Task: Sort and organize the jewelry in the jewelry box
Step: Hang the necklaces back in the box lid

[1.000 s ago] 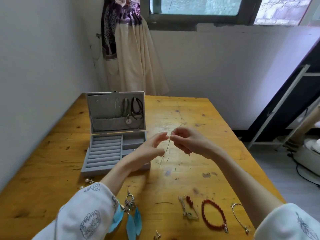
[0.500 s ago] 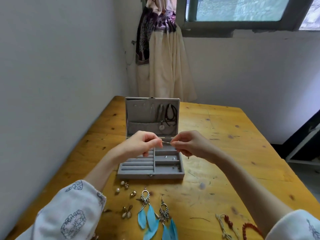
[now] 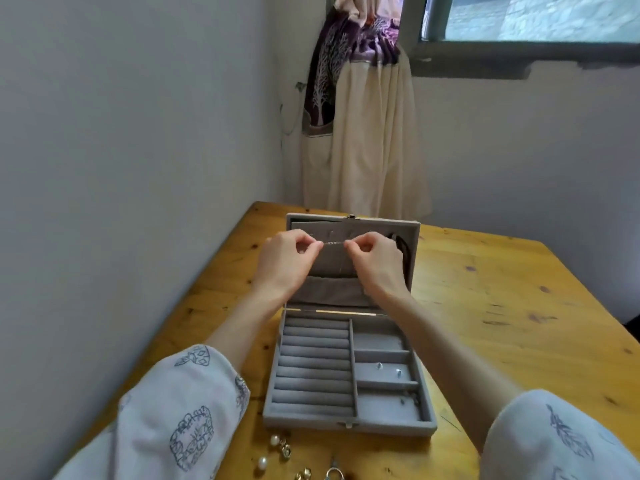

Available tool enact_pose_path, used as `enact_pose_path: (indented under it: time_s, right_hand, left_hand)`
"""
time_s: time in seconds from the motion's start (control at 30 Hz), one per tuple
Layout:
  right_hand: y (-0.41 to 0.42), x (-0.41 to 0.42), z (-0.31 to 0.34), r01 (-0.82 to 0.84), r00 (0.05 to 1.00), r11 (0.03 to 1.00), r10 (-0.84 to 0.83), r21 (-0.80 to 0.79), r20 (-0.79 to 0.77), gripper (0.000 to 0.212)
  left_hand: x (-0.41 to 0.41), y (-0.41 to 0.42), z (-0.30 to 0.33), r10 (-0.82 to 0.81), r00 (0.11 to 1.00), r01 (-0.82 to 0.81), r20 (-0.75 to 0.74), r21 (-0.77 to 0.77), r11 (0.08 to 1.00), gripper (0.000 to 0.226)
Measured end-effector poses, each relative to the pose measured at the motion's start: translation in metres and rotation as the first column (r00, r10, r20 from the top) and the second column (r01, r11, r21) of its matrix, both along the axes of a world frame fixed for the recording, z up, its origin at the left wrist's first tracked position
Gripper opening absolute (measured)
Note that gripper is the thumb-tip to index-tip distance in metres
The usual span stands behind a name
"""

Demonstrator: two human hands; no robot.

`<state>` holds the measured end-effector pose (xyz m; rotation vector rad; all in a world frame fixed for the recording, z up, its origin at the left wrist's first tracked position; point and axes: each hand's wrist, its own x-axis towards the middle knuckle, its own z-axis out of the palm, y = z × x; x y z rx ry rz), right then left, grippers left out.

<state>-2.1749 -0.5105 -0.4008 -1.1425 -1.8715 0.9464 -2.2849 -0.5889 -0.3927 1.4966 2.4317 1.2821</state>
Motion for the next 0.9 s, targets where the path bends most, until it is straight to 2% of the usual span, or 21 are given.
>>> enact_pose_path:
  time_s: [0.1,0.27,0.4,0.63,0.9]
  right_hand:
    - [0.007,-0.02,-0.003,0.138,0.99,0.99,-0.136,0.031,-0.048,0.021]
    - [0.01,-0.033,-0.011,0.203,0.978,0.977,-0.201,0.059,-0.049,0.02]
    - [0.011,-0.036,-0.013,0.217,0.976,0.974,-0.215,0.058,-0.04,0.022]
    - [0.013,-0.04,-0.022,0.167,0.985,0.985,-0.165,-0.04,0.045,0.032]
    - [-0.006,-0.022,-0.037,0.025,0.994,0.985,-0.043,-0.172,-0.1,0.028]
  left_hand:
    - [-0.001,0.017,-0.003,0.106,0.983,-0.098,-0.149,0.063,0.993,0.023]
    - [-0.001,0.028,-0.01,0.171,0.921,-0.159,-0.35,0.064,0.985,0.028]
    - [-0.001,0.035,-0.015,0.181,0.92,-0.174,-0.347,0.052,0.983,0.028]
    - [-0.002,0.036,-0.023,0.201,0.914,-0.227,-0.353,-0.034,0.973,0.029]
    - [0.013,0.013,-0.042,0.112,0.944,-0.149,-0.31,-0.097,0.984,0.031]
